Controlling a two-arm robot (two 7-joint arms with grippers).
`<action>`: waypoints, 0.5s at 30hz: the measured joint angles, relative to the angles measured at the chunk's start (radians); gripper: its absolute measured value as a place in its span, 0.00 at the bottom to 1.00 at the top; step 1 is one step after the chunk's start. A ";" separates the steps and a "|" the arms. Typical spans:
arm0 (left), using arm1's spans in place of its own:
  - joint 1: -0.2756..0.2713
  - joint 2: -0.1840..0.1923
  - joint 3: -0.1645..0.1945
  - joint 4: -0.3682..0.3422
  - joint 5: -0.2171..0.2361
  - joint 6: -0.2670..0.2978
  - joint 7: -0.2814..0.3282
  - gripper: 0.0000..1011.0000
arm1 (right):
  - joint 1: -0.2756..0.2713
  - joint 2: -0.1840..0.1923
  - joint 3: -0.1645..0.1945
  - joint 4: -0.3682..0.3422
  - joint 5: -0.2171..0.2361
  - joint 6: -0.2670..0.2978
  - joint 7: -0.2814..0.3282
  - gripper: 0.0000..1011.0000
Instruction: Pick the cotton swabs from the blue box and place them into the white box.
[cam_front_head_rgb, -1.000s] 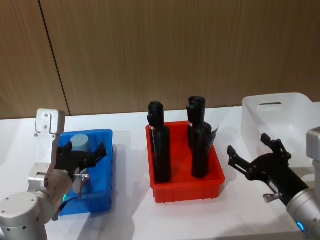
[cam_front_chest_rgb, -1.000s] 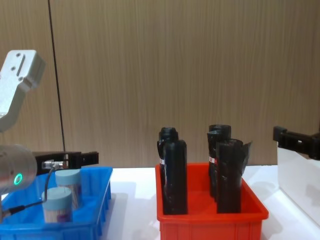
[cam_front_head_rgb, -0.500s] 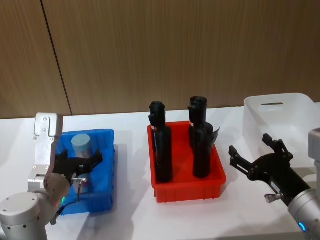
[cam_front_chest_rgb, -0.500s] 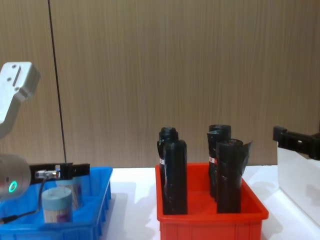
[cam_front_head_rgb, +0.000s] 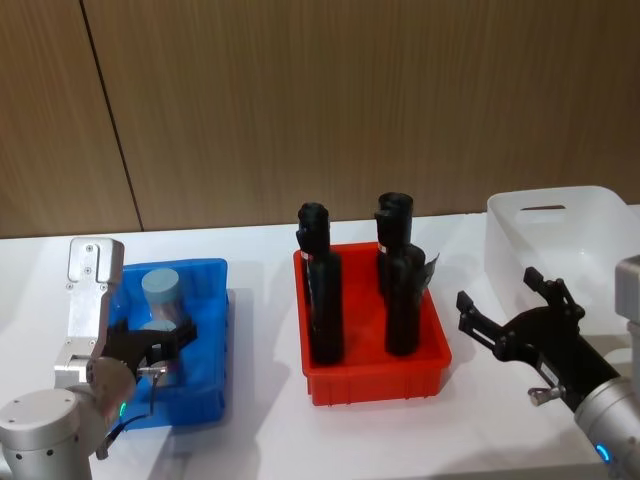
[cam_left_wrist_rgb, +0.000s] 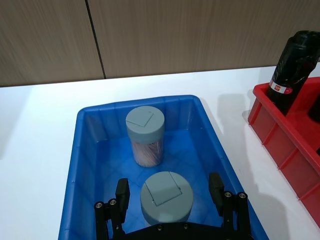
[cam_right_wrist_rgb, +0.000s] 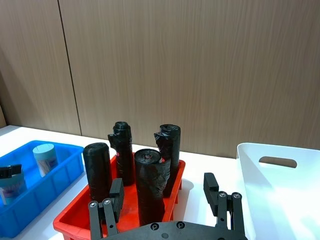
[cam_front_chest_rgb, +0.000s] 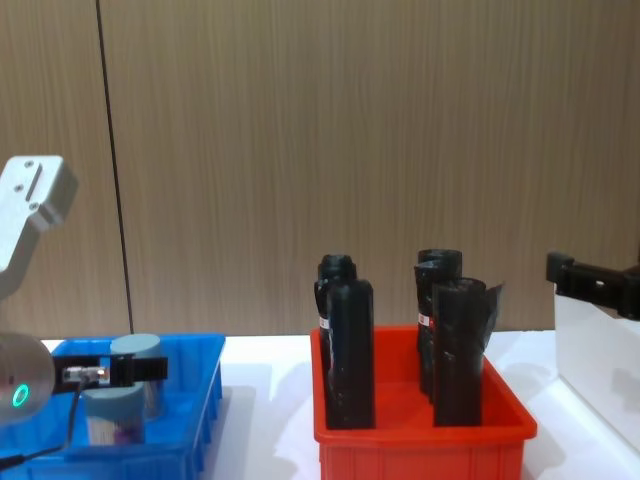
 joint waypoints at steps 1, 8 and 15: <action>-0.001 -0.001 0.000 0.005 0.000 0.002 -0.001 0.99 | 0.000 0.000 0.000 0.000 0.000 0.000 0.000 0.99; -0.007 -0.005 -0.002 0.031 0.002 0.004 -0.021 0.99 | 0.000 0.000 0.000 0.000 0.000 0.000 0.000 0.99; -0.011 -0.008 -0.003 0.057 0.003 0.000 -0.048 0.99 | 0.000 0.000 0.000 0.000 0.000 0.000 0.000 0.99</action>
